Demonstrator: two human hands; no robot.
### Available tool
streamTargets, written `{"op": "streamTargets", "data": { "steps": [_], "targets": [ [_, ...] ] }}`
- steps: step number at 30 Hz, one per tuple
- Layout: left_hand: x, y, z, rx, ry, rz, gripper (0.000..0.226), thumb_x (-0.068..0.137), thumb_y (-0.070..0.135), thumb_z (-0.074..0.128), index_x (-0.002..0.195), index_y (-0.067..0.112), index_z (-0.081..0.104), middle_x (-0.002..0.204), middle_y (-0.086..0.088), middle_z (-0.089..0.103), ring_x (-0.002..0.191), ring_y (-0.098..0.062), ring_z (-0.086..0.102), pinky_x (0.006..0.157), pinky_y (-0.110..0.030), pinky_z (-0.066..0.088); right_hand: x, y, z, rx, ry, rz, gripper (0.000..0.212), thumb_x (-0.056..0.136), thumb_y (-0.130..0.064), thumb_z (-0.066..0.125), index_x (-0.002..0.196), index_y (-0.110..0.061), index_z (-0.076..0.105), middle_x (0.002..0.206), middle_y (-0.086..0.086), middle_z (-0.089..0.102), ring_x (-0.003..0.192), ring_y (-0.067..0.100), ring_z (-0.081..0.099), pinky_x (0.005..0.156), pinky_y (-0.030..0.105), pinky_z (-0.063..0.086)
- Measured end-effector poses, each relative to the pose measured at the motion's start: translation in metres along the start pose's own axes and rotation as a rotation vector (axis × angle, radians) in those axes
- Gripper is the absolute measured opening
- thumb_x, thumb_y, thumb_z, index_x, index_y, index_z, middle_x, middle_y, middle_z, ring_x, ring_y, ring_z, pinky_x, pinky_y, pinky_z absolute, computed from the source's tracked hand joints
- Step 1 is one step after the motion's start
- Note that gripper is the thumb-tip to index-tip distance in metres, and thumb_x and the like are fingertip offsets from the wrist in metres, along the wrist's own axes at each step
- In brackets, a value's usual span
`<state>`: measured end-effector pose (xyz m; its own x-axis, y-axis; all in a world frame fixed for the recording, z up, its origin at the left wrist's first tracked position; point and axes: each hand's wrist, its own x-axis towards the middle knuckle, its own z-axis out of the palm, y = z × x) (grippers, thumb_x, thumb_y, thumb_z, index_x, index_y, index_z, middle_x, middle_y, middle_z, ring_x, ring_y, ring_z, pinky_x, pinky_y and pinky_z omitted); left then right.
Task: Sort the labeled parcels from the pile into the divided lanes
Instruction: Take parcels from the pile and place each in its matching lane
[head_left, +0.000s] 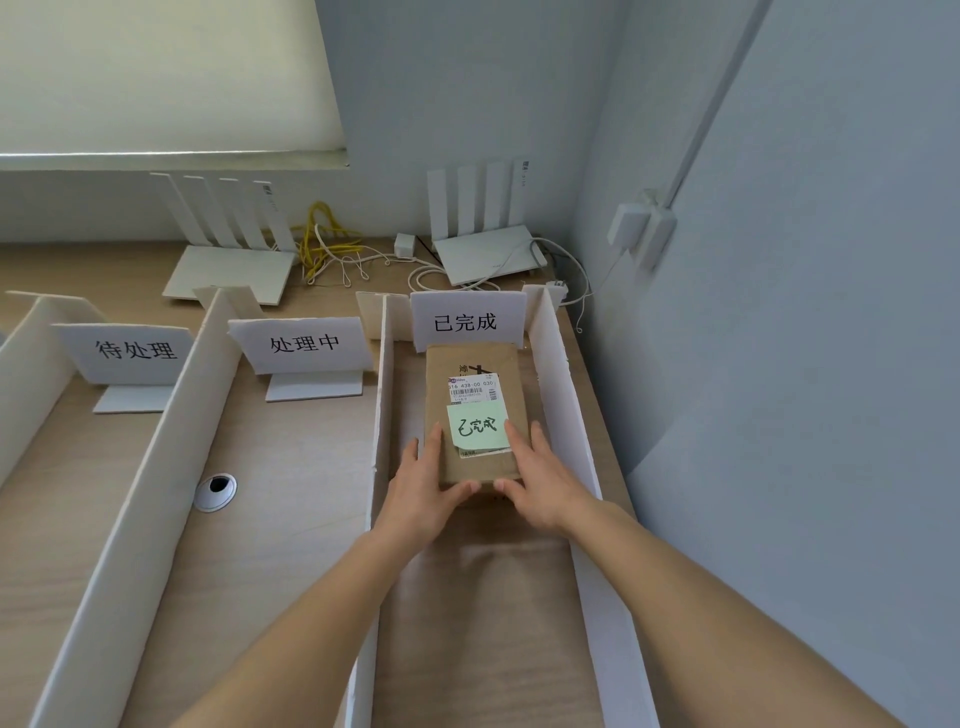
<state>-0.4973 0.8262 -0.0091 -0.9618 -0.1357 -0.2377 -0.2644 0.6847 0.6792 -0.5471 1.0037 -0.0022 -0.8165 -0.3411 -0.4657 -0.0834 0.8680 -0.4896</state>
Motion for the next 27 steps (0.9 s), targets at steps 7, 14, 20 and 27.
{"op": "streamTargets", "data": {
  "steps": [7,14,20,27],
  "targets": [
    [-0.021,0.034,-0.059,0.064,0.05,0.074,0.083,0.092,0.046,0.065,0.157,0.031,0.016,0.166,-0.004,0.009,0.15,-0.025,0.02,0.115,-0.038,0.029,-0.06,-0.032,-0.045,-0.183,0.084,0.012,0.08,0.105,-0.041,0.049,0.161,-0.035,-0.008,0.17,0.005,-0.006,0.151,0.035,0.027,0.115,0.05,0.039],
    [-0.095,0.092,-0.19,0.235,0.248,0.159,0.082,0.091,0.054,0.062,0.157,0.032,0.019,0.165,0.008,0.011,0.15,-0.016,0.019,0.115,-0.04,0.031,-0.143,-0.131,-0.128,-0.369,0.232,-0.098,0.082,0.101,-0.055,0.047,0.162,-0.032,-0.003,0.17,0.0,0.005,0.151,0.025,0.027,0.11,0.048,0.043],
    [-0.224,0.116,-0.291,0.354,0.384,0.133,0.086,0.086,0.065,0.06,0.156,0.038,0.018,0.164,0.013,0.016,0.148,-0.012,0.023,0.109,-0.043,0.039,-0.247,-0.235,-0.161,-0.488,0.329,-0.28,0.082,0.1,-0.059,0.046,0.163,-0.031,0.001,0.171,0.003,0.005,0.153,0.027,0.024,0.117,0.046,0.033],
    [-0.378,0.111,-0.38,0.39,0.566,0.038,0.083,0.085,0.067,0.06,0.154,0.041,0.024,0.16,0.011,0.029,0.144,-0.012,0.033,0.109,-0.037,0.04,-0.36,-0.345,-0.141,-0.576,0.368,-0.53,0.075,0.099,-0.062,0.047,0.161,-0.038,0.014,0.17,-0.005,0.009,0.152,0.021,0.027,0.118,0.041,0.032]
  ]
}}
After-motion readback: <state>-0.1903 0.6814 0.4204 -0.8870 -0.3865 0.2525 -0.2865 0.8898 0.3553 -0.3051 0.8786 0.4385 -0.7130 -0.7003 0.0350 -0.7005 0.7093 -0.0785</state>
